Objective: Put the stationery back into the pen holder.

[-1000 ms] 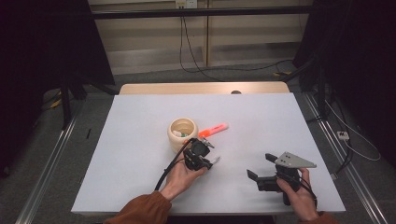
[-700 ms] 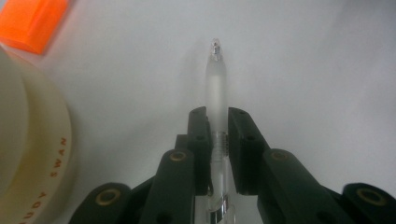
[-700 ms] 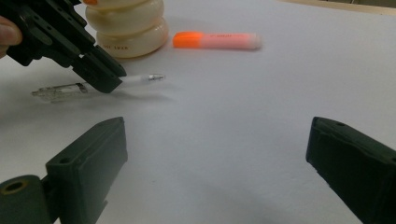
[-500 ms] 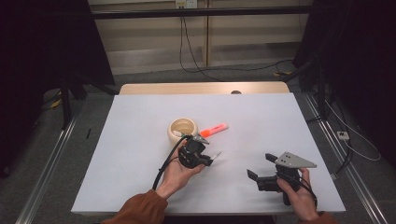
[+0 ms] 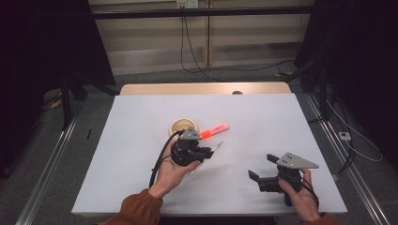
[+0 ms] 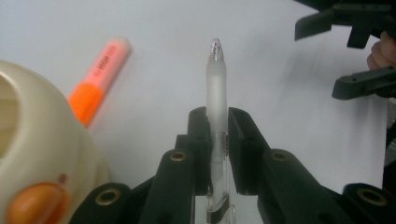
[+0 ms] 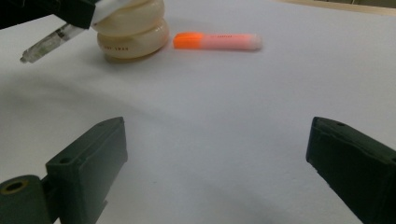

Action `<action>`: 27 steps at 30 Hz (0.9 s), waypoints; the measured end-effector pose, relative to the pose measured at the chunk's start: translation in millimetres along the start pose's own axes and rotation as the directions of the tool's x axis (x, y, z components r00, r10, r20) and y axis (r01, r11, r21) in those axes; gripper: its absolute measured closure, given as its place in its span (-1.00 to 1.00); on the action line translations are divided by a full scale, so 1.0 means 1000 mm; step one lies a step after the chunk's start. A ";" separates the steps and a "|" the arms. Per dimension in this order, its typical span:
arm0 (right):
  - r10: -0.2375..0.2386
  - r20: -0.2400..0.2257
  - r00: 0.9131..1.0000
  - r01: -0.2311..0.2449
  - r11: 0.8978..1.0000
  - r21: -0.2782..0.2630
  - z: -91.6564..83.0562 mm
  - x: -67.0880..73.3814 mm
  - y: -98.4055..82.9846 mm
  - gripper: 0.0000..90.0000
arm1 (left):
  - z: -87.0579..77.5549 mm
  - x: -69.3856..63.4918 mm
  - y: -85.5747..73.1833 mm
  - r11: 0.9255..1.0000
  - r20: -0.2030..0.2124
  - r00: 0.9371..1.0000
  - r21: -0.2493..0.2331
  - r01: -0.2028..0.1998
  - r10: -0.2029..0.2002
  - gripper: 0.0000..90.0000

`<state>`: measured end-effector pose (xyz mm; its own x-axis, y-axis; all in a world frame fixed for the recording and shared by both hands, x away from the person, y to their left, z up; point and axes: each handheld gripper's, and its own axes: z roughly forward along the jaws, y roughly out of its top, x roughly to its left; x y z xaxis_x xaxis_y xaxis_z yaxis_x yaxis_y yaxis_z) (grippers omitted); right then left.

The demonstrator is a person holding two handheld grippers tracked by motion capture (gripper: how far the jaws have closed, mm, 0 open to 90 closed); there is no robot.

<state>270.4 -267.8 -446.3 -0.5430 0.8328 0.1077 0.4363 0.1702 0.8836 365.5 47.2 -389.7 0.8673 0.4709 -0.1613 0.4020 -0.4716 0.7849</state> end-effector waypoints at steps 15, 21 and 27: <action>0.002 0.002 1.000 -0.002 1.000 0.004 0.000 0.000 0.000 -0.89 | -0.022 0.009 0.007 0.994 -0.027 0.999 -0.109 -0.020 0.017 0.78; 0.007 0.002 1.000 -0.007 1.000 0.002 0.000 0.000 0.000 -0.90 | -0.030 0.013 0.009 0.986 -0.040 0.999 -0.162 -0.024 0.017 0.78; 0.007 0.002 1.000 -0.007 1.000 0.002 0.000 0.000 0.000 -0.90 | -0.038 0.016 0.010 0.980 -0.043 0.999 -0.200 -0.014 0.006 0.78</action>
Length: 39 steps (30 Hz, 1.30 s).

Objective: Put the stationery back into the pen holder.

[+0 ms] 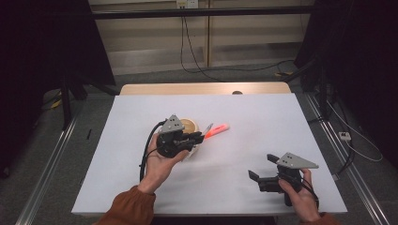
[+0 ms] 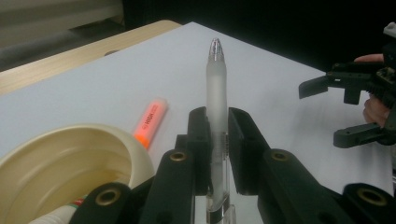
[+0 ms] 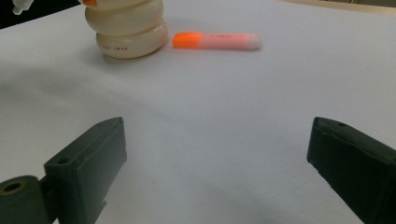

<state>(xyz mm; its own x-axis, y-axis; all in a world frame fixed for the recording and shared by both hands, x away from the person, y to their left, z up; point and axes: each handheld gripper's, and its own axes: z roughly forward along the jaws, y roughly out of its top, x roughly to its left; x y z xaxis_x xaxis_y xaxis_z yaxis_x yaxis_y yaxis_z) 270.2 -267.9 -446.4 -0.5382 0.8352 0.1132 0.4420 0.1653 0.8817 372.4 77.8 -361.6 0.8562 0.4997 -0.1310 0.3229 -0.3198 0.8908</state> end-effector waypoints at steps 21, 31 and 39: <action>0.000 0.002 1.000 0.000 1.000 -0.001 0.000 0.000 0.000 -0.90 | -0.015 0.010 0.005 0.973 -0.076 0.997 -0.229 0.015 -0.033 0.78; 0.000 0.001 1.000 0.000 1.000 0.000 0.000 0.000 0.000 -0.90 | -0.019 0.021 0.006 0.960 -0.119 0.991 -0.281 0.017 -0.053 0.78; -0.002 0.000 1.000 0.002 1.000 0.001 0.000 0.000 0.000 -0.90 | -0.021 0.027 0.010 0.955 -0.130 0.990 -0.297 0.008 -0.049 0.78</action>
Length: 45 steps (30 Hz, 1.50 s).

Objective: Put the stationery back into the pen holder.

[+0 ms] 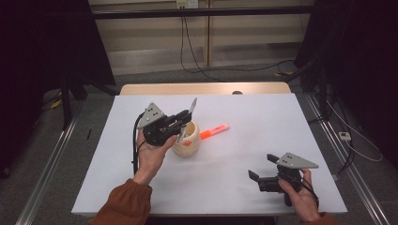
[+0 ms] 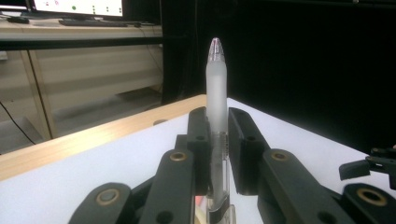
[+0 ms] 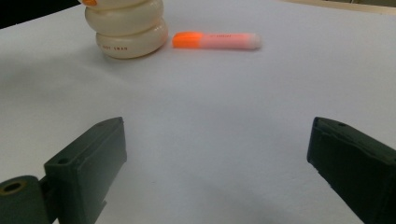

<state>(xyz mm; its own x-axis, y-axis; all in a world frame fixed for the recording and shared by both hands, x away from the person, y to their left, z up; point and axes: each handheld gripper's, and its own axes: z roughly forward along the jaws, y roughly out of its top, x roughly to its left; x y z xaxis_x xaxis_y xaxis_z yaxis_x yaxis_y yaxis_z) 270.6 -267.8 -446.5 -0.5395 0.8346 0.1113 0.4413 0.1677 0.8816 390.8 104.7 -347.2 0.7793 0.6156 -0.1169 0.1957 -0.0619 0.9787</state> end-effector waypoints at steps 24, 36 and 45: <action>0.004 0.001 1.000 -0.004 1.000 0.000 0.000 0.000 0.000 -0.90 | 0.020 0.023 0.006 0.998 -0.078 0.996 -0.054 0.027 -0.031 0.78; 0.002 -0.001 1.000 -0.002 1.000 0.001 0.000 0.000 0.000 -0.90 | 0.024 0.029 -0.008 0.998 -0.097 0.994 -0.043 0.040 -0.044 0.78; 0.005 -0.002 1.000 -0.005 1.000 0.001 0.000 0.000 0.000 -0.90 | 0.030 0.026 -0.021 0.999 -0.078 0.996 -0.012 0.034 -0.035 0.78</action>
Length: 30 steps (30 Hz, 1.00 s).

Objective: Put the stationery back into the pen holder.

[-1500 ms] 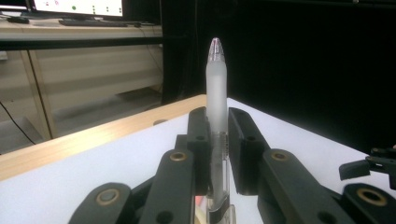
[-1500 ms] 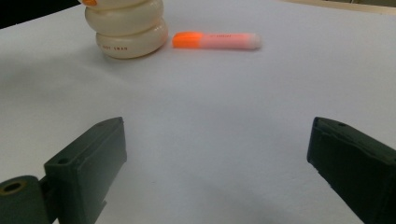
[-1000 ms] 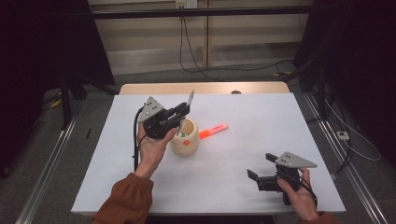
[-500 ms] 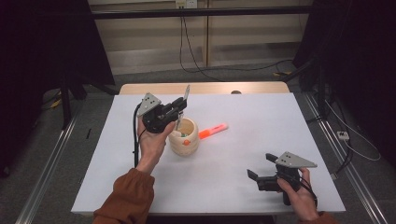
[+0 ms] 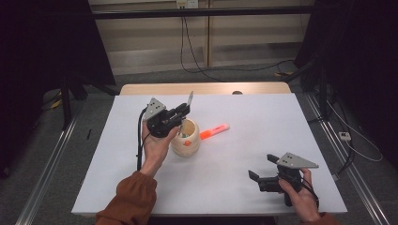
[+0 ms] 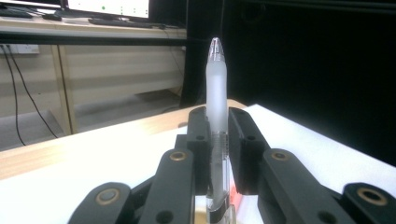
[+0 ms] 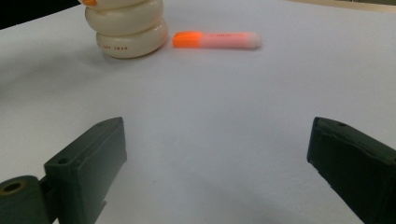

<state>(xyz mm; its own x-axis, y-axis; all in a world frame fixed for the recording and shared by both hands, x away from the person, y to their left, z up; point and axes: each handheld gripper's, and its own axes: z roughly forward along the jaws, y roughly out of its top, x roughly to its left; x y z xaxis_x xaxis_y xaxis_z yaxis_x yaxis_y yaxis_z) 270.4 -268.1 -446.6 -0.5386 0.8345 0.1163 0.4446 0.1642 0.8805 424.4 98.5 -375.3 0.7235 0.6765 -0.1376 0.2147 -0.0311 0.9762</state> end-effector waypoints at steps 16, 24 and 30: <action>0.000 0.003 1.000 0.000 1.000 0.005 0.001 0.000 0.000 -0.90 | -0.005 0.005 -0.024 0.997 -0.005 1.000 0.075 -0.009 0.009 0.77; -0.002 0.004 1.000 0.002 1.000 0.005 0.001 0.000 0.000 -0.90 | -0.001 0.005 -0.031 0.991 -0.003 1.000 0.134 -0.014 0.014 0.77; -0.006 0.000 1.000 0.006 1.000 0.007 0.001 0.000 0.000 -0.90 | -0.002 0.008 -0.033 0.988 0.004 1.000 0.152 -0.005 0.004 0.76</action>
<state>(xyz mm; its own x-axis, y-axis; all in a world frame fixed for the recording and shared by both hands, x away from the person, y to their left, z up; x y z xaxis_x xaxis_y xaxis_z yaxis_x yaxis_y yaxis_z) 271.4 -267.4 -447.5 -0.5411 0.8336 0.1109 0.4465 0.1730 0.8779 422.0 106.4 -408.7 0.7268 0.6737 -0.1339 0.3083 -0.1457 0.9401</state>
